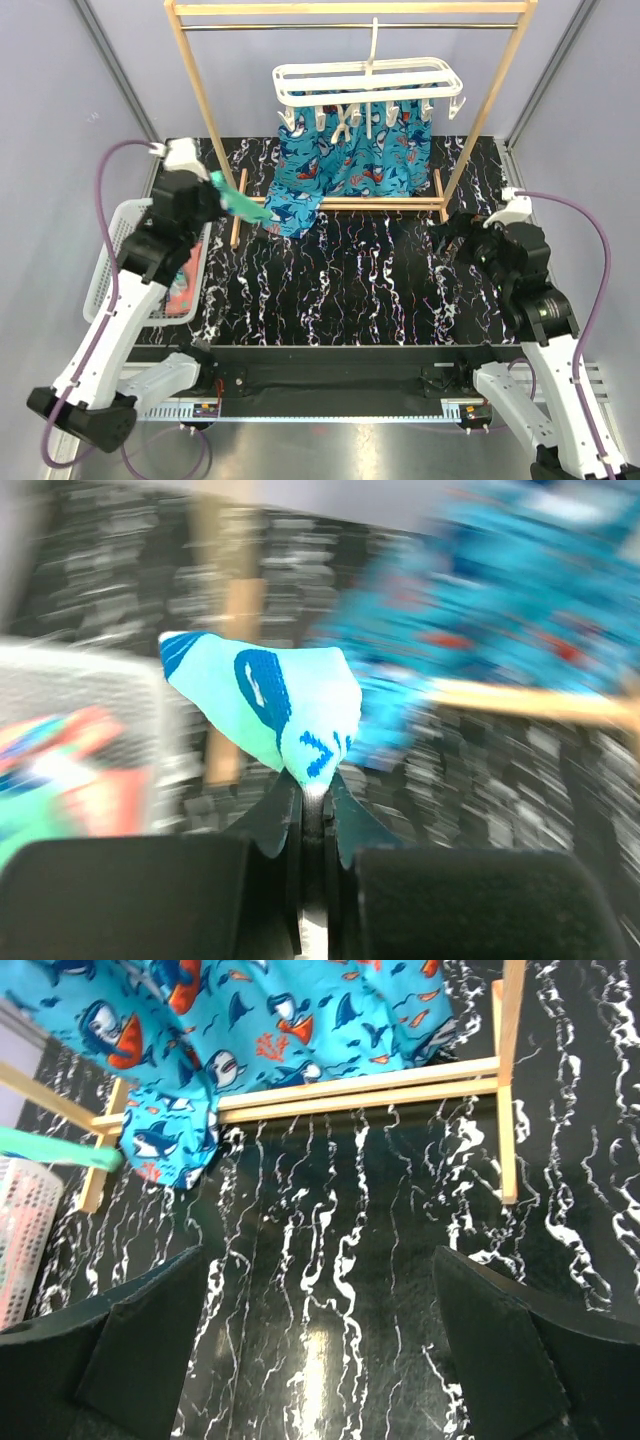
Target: Remove the socks clipped to the hanger
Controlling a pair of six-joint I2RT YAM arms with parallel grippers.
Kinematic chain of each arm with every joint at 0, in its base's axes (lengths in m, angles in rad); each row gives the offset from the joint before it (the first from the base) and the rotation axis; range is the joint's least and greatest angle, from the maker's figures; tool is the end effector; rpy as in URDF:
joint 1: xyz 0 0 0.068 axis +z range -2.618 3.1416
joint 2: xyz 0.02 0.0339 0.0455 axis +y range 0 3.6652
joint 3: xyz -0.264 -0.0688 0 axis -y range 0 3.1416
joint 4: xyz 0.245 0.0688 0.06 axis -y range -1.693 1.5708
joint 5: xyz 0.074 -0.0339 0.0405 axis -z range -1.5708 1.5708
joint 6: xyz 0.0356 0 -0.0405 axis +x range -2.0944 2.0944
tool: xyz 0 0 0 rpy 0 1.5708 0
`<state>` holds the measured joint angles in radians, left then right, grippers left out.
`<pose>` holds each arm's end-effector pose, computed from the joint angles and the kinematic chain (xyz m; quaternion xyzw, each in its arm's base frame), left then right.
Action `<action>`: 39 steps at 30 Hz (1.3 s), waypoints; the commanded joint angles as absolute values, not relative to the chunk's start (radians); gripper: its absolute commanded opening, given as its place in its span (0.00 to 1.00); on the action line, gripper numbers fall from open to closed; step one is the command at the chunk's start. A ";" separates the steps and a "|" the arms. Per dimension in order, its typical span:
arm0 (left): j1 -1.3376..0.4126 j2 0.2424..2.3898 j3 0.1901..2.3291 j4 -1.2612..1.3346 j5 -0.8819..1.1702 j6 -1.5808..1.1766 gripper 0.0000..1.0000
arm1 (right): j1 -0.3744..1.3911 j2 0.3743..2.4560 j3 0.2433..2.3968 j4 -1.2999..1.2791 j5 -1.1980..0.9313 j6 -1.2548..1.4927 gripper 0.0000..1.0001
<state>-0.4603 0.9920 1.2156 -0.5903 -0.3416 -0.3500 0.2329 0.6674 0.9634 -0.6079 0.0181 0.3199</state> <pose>0.1859 -0.0789 0.4088 -0.0513 0.8163 -0.0912 0.5681 0.1303 0.0303 0.3721 0.0405 0.8073 0.1536 0.5683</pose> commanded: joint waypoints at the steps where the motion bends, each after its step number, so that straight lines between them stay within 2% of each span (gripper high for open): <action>1: -0.266 0.991 1.330 -0.728 -0.353 -0.336 0.00 | 0.229 0.602 0.943 -0.545 -0.044 0.341 1.00; 4: -0.112 0.991 1.402 -0.772 -0.370 -0.308 0.00 | 0.229 0.568 0.942 -0.546 -0.060 0.339 1.00; 8: -0.066 1.017 1.472 -0.805 -0.526 -0.288 0.00 | 0.229 0.531 0.965 -0.566 -0.074 0.325 1.00; 11: 0.009 1.019 1.459 -0.776 -0.549 -0.310 0.00 | 0.229 0.508 0.948 -0.554 -0.071 0.334 1.00; 15: 0.174 1.031 1.399 -0.723 -0.488 -0.347 0.00 | 0.230 0.515 0.948 -0.555 -0.112 0.339 1.00; 18: 0.233 1.081 1.361 -0.721 -0.453 -0.385 0.00 | 0.230 0.517 0.948 -0.563 -0.115 0.339 1.00; 25: 0.244 1.104 1.091 -0.597 -0.216 -0.437 0.00 | 0.229 0.505 0.943 -0.551 -0.121 0.339 1.00; 32: 0.258 1.265 1.058 -0.606 -0.147 -0.468 0.02 | 0.229 0.505 0.943 -0.548 -0.129 0.337 1.00; 35: 0.259 1.281 1.077 -0.626 -0.173 -0.479 0.41 | 0.229 0.505 0.943 -0.551 -0.124 0.337 1.00; 36: 0.259 1.281 1.091 -0.641 -0.192 -0.489 0.64 | 0.229 0.506 0.943 -0.551 -0.123 0.337 1.00; 38: 0.259 1.264 1.129 -0.699 -0.254 -0.514 0.81 | 0.229 0.508 0.943 -0.551 -0.120 0.336 1.00; 39: 0.259 1.231 1.164 -0.709 -0.262 -0.514 0.96 | 0.230 0.509 0.945 -0.551 -0.120 0.336 1.00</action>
